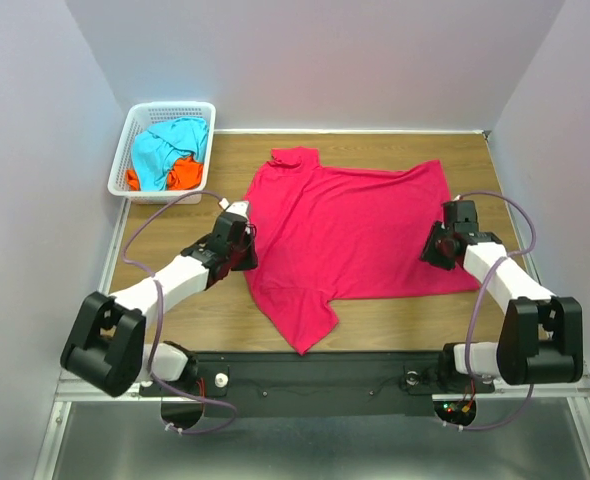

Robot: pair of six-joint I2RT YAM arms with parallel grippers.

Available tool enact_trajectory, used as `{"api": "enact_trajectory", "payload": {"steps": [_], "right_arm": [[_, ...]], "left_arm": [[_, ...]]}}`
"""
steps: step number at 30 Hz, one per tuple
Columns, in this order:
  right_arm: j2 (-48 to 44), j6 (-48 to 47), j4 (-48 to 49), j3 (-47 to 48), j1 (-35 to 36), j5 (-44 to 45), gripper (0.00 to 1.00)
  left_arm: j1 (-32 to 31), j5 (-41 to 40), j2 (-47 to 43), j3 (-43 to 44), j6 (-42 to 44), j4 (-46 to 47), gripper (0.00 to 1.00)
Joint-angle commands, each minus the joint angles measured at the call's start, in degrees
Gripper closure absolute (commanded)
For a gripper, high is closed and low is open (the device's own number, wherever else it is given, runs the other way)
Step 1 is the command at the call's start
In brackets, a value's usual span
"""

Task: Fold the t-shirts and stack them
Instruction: Flatten the tshirt out

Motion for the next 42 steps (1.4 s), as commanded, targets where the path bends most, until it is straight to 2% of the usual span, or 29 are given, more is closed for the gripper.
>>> {"api": "enact_trajectory", "payload": {"steps": [1,8,12,13,22,24,25,26,29,30,33,37,42], "right_arm": [[1.95,2.24,2.31,-0.95,-0.36,0.23,0.62],[6.00,3.91,3.27,-2.44,-0.45,1.55,0.62],[9.42,4.44,4.06,-2.97,-0.45,2.25,0.62],[9.78,4.53,4.07,-2.88,-0.45,2.17,0.62],[8.12,5.23,3.63,-3.23,-1.76,2.52,0.62],[6.27,4.09,3.19,-2.45,-1.68,1.30,0.62],[5.66,3.30,3.01,-1.92,-1.68,0.24,0.61],[5.04,3.04,2.66,-1.39,-1.68,-0.64,0.61],[3.02,1.89,1.26,1.77,-1.59,-4.16,0.58],[2.49,1.54,0.64,2.73,-1.50,-7.38,0.58],[2.49,1.28,-0.15,6.25,-0.62,-9.78,0.55],[6.60,0.84,-0.50,11.08,5.69,-9.00,0.54],[13.98,1.27,-0.33,16.26,15.61,-6.37,0.54]], "left_arm": [[-0.25,-3.07,4.34,-1.67,-4.58,1.33,0.76],[0.81,-7.63,8.03,-1.68,-5.73,1.68,0.76],[4.49,-7.91,10.23,-0.97,-5.46,1.50,0.78],[5.28,-7.82,10.41,-0.97,-5.29,1.50,0.83],[12.41,-7.47,7.69,-0.62,-2.92,-0.52,0.84],[12.41,-6.51,6.20,0.43,-2.30,-1.57,0.82],[12.41,-5.72,5.32,0.87,-2.13,-1.83,0.77],[12.24,-5.10,2.97,1.22,-1.52,-2.18,0.64],[10.13,-3.87,-2.83,3.07,-0.72,-2.71,0.43],[9.26,-3.69,-3.90,4.64,-0.72,-3.24,0.41],[6.00,-3.51,-4.88,8.85,-0.37,-4.29,0.39],[1.35,-4.30,-1.55,12.91,0.86,-3.33,0.39],[-2.70,-2.02,7.15,17.56,2.97,-1.75,0.39]]}}
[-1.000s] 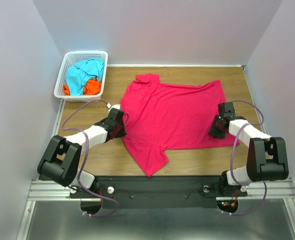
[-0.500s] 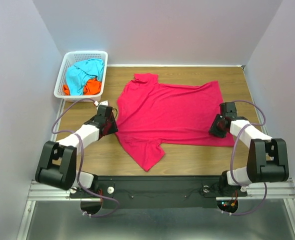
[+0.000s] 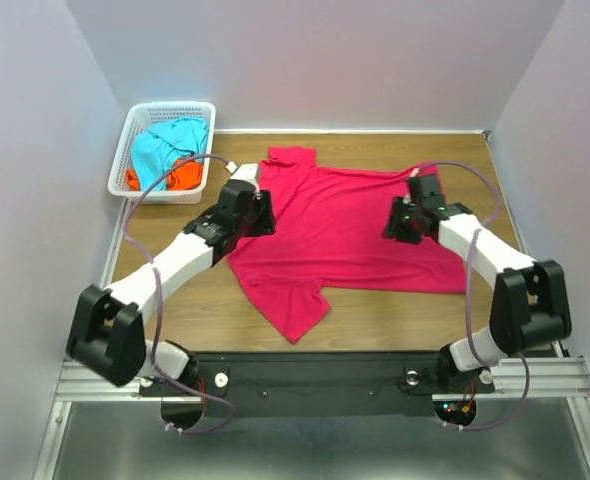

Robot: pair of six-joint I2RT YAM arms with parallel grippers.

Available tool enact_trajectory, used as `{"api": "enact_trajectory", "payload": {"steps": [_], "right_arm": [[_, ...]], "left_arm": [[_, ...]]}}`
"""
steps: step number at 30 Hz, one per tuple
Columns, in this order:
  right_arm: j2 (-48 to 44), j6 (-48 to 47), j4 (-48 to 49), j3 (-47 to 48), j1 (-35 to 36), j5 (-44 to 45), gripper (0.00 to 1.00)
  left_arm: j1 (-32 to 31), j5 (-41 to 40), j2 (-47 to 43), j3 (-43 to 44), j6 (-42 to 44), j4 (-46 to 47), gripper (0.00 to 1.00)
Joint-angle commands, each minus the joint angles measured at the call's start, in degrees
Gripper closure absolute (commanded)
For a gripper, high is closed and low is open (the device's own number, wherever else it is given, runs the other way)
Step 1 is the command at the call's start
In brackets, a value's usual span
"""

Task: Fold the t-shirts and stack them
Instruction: Flatten the tshirt out

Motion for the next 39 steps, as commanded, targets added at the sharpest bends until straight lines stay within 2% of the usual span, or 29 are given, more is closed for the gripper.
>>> {"api": "enact_trajectory", "payload": {"steps": [1,8,13,15,21,29,32,35,39], "right_arm": [[5.86,-0.67,-0.57,3.80,6.80,1.11,0.54],[13.43,-0.41,-0.48,6.35,14.01,1.38,0.54],[13.62,0.29,-0.57,2.93,16.39,-1.34,0.54],[13.00,0.82,-0.57,-0.23,17.44,-2.83,0.53],[7.73,5.03,-0.74,-10.07,20.70,-10.20,0.54],[-0.27,8.03,-4.96,-15.18,22.02,-14.35,0.54],[-2.20,6.72,-8.03,-13.26,22.02,-11.99,0.54],[-3.00,5.40,-11.37,-8.18,22.11,-5.67,0.55],[-2.21,2.15,-14.89,-1.32,21.15,9.09,0.56]], "left_arm": [[-2.14,1.59,5.98,3.52,3.38,0.89,0.39],[-2.84,4.40,14.85,7.30,6.03,0.64,0.39],[-3.02,8.53,16.62,5.02,6.03,-3.05,0.39],[-3.11,13.17,16.88,3.88,6.03,-4.98,0.39],[-3.02,21.62,10.57,-8.49,3.22,-7.88,0.39],[-3.28,30.15,0.03,-16.77,-2.49,-9.91,0.39],[-3.28,30.95,-4.28,-16.17,-3.02,-12.89,0.39],[-3.20,29.11,-6.75,-11.96,-2.06,-16.93,0.39],[-1.54,15.70,-5.36,-3.87,1.71,-20.02,0.39]]}}
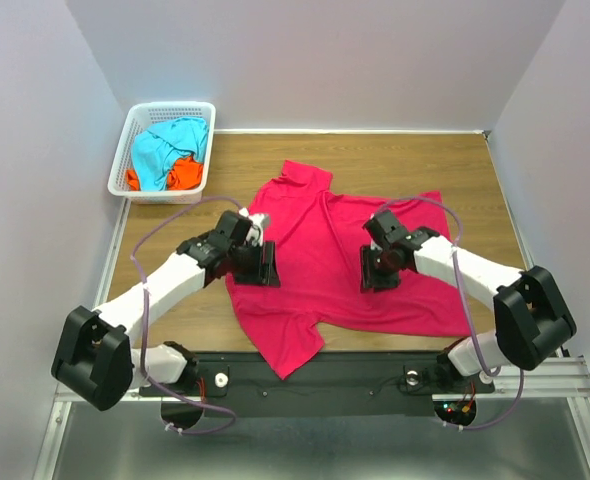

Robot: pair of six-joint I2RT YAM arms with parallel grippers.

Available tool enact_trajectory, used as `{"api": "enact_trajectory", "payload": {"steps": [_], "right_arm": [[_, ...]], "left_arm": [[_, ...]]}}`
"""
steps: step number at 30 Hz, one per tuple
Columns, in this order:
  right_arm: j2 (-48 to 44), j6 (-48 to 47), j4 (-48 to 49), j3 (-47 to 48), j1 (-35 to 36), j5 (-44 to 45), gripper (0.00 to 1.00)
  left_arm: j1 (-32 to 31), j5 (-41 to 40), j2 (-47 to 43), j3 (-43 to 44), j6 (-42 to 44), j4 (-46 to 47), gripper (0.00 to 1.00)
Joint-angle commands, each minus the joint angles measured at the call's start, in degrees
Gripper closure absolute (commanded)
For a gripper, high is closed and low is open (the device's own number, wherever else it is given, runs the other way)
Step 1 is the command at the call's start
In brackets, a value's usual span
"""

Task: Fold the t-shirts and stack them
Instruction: Flatten the tshirt out

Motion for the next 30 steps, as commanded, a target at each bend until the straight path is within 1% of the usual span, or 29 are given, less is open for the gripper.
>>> {"api": "enact_trajectory", "payload": {"steps": [1,2,4,8,10,11,12,13,14,16,21,23,26,30], "right_arm": [[-0.79,-4.47,-3.68,8.03,-1.11,17.75,0.56],[0.52,-5.18,-3.68,8.74,-2.85,19.36,0.56],[2.19,-6.85,-3.25,11.02,-5.15,22.52,0.57],[5.89,-9.40,-0.70,14.01,-11.55,26.05,0.58],[8.43,-10.55,1.23,15.24,-13.76,25.53,0.60],[9.23,-10.64,2.02,15.51,-14.64,25.09,0.60],[9.93,-10.73,3.42,15.95,-16.22,24.74,0.61],[11.16,-10.90,4.13,16.21,-17.01,23.78,0.61],[11.78,-10.82,4.83,16.83,-17.81,22.99,0.60],[13.01,-10.55,6.86,17.36,-20.44,20.00,0.60],[15.90,-9.85,11.16,17.27,-24.75,17.09,0.60],[16.53,-9.76,11.61,16.92,-25.80,16.91,0.60],[16.36,-9.41,12.75,14.90,-26.78,15.95,0.60],[14.95,-8.18,13.45,10.86,-29.14,15.42,0.59]], "left_arm": [[2.10,-11.07,0.96,9.40,5.25,-1.49,0.39],[4.02,-12.65,3.67,10.55,6.32,-0.78,0.39],[5.35,-13.89,6.76,14.07,8.26,2.64,0.39],[8.17,-15.92,15.97,18.99,11.68,7.04,0.39],[8.79,-16.44,19.32,21.89,13.00,8.89,0.40],[8.96,-17.23,19.34,22.86,13.53,9.41,0.41],[8.96,-18.37,21.69,24.00,14.15,9.94,0.41],[9.14,-18.90,22.93,26.27,14.33,10.12,0.42],[9.23,-19.34,25.47,27.34,14.24,10.21,0.42],[9.31,-19.70,27.77,29.45,13.80,11.44,0.42],[9.40,-19.79,33.13,29.64,12.92,13.11,0.42],[9.49,-19.70,33.23,28.15,12.57,13.64,0.42],[9.67,-19.18,32.44,23.67,11.69,15.04,0.42],[10.02,-16.46,30.07,17.69,9.85,16.54,0.43]]}}
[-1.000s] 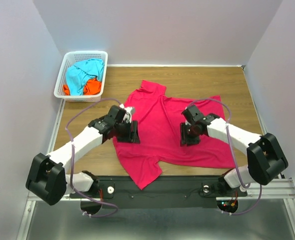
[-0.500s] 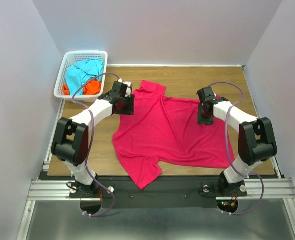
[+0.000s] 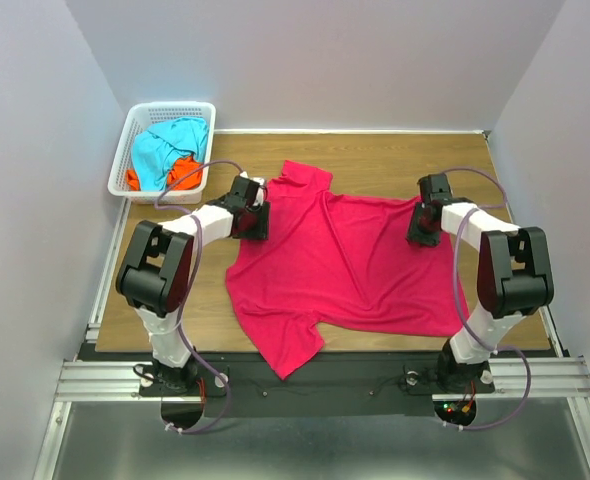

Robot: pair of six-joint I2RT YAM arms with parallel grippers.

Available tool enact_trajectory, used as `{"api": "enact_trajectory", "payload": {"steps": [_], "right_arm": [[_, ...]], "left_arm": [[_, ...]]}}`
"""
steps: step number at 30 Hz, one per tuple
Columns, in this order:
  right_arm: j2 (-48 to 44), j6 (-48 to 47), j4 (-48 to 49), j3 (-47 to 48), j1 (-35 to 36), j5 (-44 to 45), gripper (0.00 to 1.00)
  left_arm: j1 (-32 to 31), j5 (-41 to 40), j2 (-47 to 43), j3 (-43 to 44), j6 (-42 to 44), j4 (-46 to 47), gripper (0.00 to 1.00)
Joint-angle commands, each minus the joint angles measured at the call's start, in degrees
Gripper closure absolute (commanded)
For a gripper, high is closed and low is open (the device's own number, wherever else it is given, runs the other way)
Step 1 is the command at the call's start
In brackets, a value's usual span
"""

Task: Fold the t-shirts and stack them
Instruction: Flatten the tshirt out

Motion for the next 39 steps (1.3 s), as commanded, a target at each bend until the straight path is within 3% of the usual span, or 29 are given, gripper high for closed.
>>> {"api": "enact_trajectory", "payload": {"steps": [1,13,16,19,20,23,27,29,33,39], "right_arm": [[-2.34,1.35,2.70,-3.76,-2.24,-1.56,0.59],[-12.62,5.04,2.17,-14.05,-4.53,-2.53,0.56],[-14.91,2.86,2.17,-12.31,-4.53,-3.84,0.47],[-16.23,0.74,2.09,-7.66,-4.62,-5.16,0.47],[-16.58,0.30,2.09,-6.60,-4.62,-5.25,0.47],[-16.15,-1.71,2.17,-1.95,-4.53,-4.21,0.46],[-12.11,-4.89,2.09,3.86,-4.53,-1.66,0.48],[-9.48,-5.15,2.26,5.62,-6.64,-2.00,0.53],[-4.91,-4.71,2.26,10.02,-9.36,-3.23,0.55],[-0.59,-4.27,3.05,15.21,-12.35,-4.90,0.56]], "left_arm": [[0.55,2.43,-4.18,-6.57,-2.17,1.57,0.43],[1.96,4.11,-18.33,-21.79,-8.15,1.65,0.46],[1.87,2.44,-20.79,-19.88,-7.89,1.31,0.37],[1.87,-0.37,-22.29,-14.88,-5.53,0.34,0.25],[1.96,-1.33,-22.73,-13.46,-4.73,0.34,0.15],[1.87,-6.42,-21.34,-8.02,1.14,2.35,0.09],[2.13,-9.07,-14.23,-0.98,6.51,4.90,0.10],[2.66,-9.43,-9.32,3.06,8.98,5.78,0.19],[3.97,-8.90,-2.89,7.55,12.58,7.54,0.28],[5.56,-4.07,4.24,13.71,16.63,7.19,0.36]]}}
